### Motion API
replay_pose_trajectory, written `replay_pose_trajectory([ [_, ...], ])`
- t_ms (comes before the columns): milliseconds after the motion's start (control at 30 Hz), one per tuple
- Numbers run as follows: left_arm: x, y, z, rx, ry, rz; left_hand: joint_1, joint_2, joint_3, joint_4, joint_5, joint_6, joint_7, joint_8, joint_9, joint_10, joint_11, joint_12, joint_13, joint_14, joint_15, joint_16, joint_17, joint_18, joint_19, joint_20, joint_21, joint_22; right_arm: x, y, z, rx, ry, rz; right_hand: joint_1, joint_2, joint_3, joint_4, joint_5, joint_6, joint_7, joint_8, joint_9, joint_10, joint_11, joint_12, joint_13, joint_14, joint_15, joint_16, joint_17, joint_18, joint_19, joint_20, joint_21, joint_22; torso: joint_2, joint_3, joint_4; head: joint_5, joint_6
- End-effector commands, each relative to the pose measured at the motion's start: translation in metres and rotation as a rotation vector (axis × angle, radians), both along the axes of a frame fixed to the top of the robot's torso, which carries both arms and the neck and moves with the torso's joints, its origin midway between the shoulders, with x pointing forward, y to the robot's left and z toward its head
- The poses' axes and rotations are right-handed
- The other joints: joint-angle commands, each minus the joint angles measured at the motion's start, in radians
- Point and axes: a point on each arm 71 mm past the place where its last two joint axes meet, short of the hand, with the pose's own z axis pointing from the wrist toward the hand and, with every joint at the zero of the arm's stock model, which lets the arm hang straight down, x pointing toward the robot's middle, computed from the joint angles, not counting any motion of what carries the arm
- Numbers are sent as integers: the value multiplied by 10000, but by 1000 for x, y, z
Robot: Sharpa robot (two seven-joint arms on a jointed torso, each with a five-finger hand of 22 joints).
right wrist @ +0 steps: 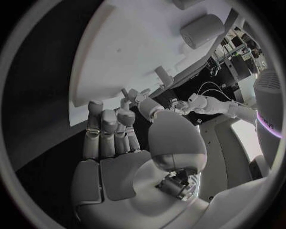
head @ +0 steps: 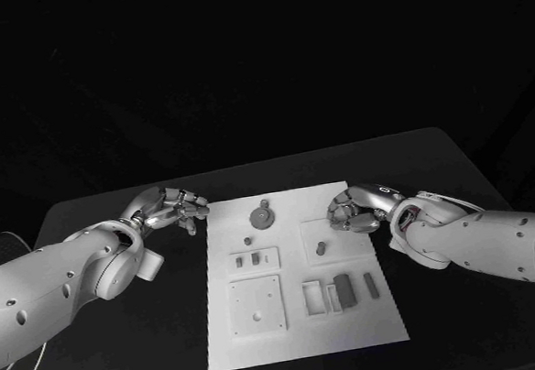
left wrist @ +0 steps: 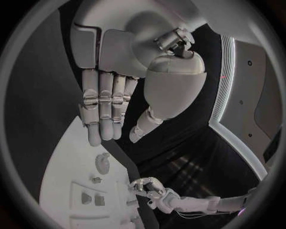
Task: Assemble the parts on the task board
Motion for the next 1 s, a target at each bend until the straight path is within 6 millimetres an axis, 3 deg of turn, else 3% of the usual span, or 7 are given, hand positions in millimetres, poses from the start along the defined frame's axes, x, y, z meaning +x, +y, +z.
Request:
replay_pose_trajectory([
  [33,0,-2,1,-185,66,-81,-128,-19,-77,6,-60,-26,52,20,-16,21,28,-46,20,12,74,-53,19,133,50,-31,-52,10,0,2,2,63,-64,98,-129,4,-36,4,-19,247,257,1,7,13,-49,-54,-9,-2,-102,7,-5,69,51,-5,-1,116,2,4,3,-2,14],
  [600,0,-1,0,-188,97,-101,-181,-15,-135,4,-88,-38,52,19,-27,22,29,-73,32,11,76,-84,47,135,48,-30,-73,12,-4,3,16,365,202,277,-146,-1,-29,6,-18,261,252,5,12,19,-55,-58,-8,7,-104,6,-7,69,62,-9,1,113,-4,1,-3,8,-22],
  [800,0,-2,0,-191,97,-100,-200,-9,-153,8,-89,-37,50,22,-30,22,29,-83,36,10,77,-95,57,134,47,-29,-81,13,-10,19,33,824,237,676,-187,9,-27,22,-17,269,248,6,15,20,-58,-66,-9,9,-109,0,-11,69,70,-10,-1,109,-4,8,-4,20,-32],
  [1000,1,-4,0,-211,95,-106,-206,-4,-161,7,-88,-39,48,23,-32,22,28,-88,39,10,77,-102,63,135,46,-29,-86,13,-16,42,54,1327,164,1270,-197,17,-23,22,-15,274,246,6,17,21,-61,-68,-9,11,-111,-2,-12,69,74,-11,-2,107,-19,-13,-16,78,-9],
])
